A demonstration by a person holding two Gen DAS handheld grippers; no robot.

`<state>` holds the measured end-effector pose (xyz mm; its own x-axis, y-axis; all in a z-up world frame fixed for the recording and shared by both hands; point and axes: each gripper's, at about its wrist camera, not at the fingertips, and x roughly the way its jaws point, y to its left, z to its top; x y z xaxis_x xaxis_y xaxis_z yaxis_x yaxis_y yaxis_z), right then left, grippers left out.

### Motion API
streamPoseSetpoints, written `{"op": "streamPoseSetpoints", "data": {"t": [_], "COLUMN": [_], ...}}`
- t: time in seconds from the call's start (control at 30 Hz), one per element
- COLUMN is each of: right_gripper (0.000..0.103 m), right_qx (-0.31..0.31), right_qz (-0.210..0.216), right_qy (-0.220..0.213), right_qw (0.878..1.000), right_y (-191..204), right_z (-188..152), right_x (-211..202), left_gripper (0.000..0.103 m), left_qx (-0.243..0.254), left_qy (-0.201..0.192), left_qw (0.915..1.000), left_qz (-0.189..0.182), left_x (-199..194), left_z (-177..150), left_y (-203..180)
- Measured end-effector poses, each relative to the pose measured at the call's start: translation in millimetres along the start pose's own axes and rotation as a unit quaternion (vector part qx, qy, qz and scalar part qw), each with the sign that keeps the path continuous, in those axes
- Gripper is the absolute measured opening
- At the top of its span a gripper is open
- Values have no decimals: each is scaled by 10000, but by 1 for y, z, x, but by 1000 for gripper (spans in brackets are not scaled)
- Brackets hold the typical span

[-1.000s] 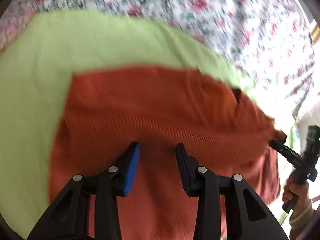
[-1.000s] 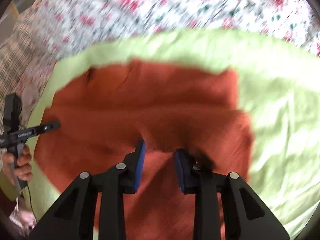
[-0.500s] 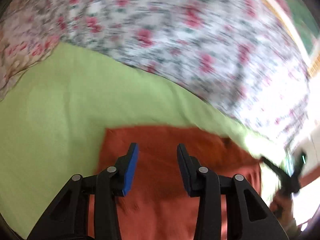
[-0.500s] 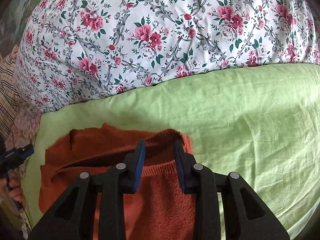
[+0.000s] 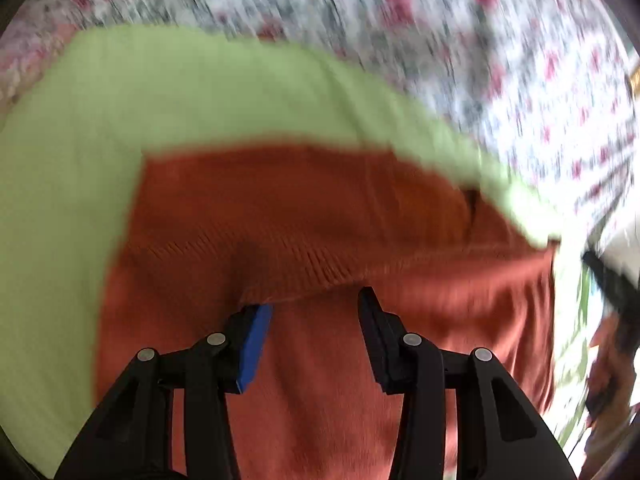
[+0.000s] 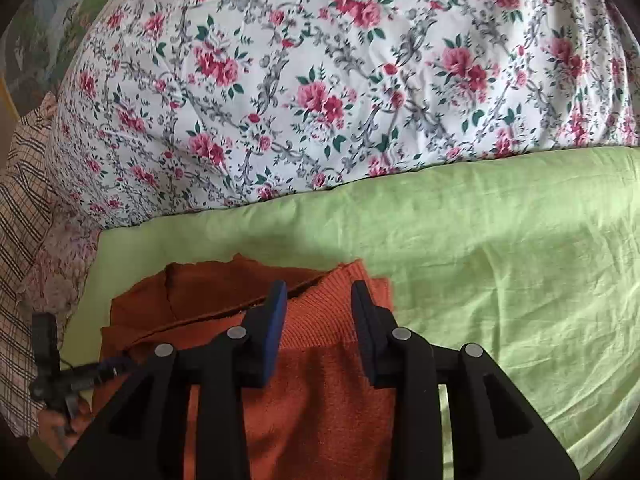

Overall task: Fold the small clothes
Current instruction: 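Fold the hem up toward the collar with both grippers and release, then move both open grippers over the folded sweater edge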

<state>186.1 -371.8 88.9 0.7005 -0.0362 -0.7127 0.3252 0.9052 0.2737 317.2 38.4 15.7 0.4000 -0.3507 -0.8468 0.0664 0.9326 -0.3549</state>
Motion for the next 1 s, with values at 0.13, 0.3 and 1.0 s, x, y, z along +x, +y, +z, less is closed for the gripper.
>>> {"op": "streamPoseSetpoints", "data": {"t": [0.13,0.3,1.0], "right_gripper": [38,41,47], "right_qx": [214,347,750], "right_qz": [34,25,15], "right_qy": [-15,145,945], "right_qw": [9998,9993,9927], "right_y": [-7,-6,50], "right_z": [-7,-33,-167], "right_x": [-13,-23,-84], "left_gripper": [46,59,62], "left_qx": [-103,-253,-926], "left_qy": [-343,-603,584], "left_qw": [9993,9972,9935], "left_qz": [65,363,-325], "left_x": [-21,-49,-110], "left_z": [26,18,-174], "left_y": [5,24,95]}}
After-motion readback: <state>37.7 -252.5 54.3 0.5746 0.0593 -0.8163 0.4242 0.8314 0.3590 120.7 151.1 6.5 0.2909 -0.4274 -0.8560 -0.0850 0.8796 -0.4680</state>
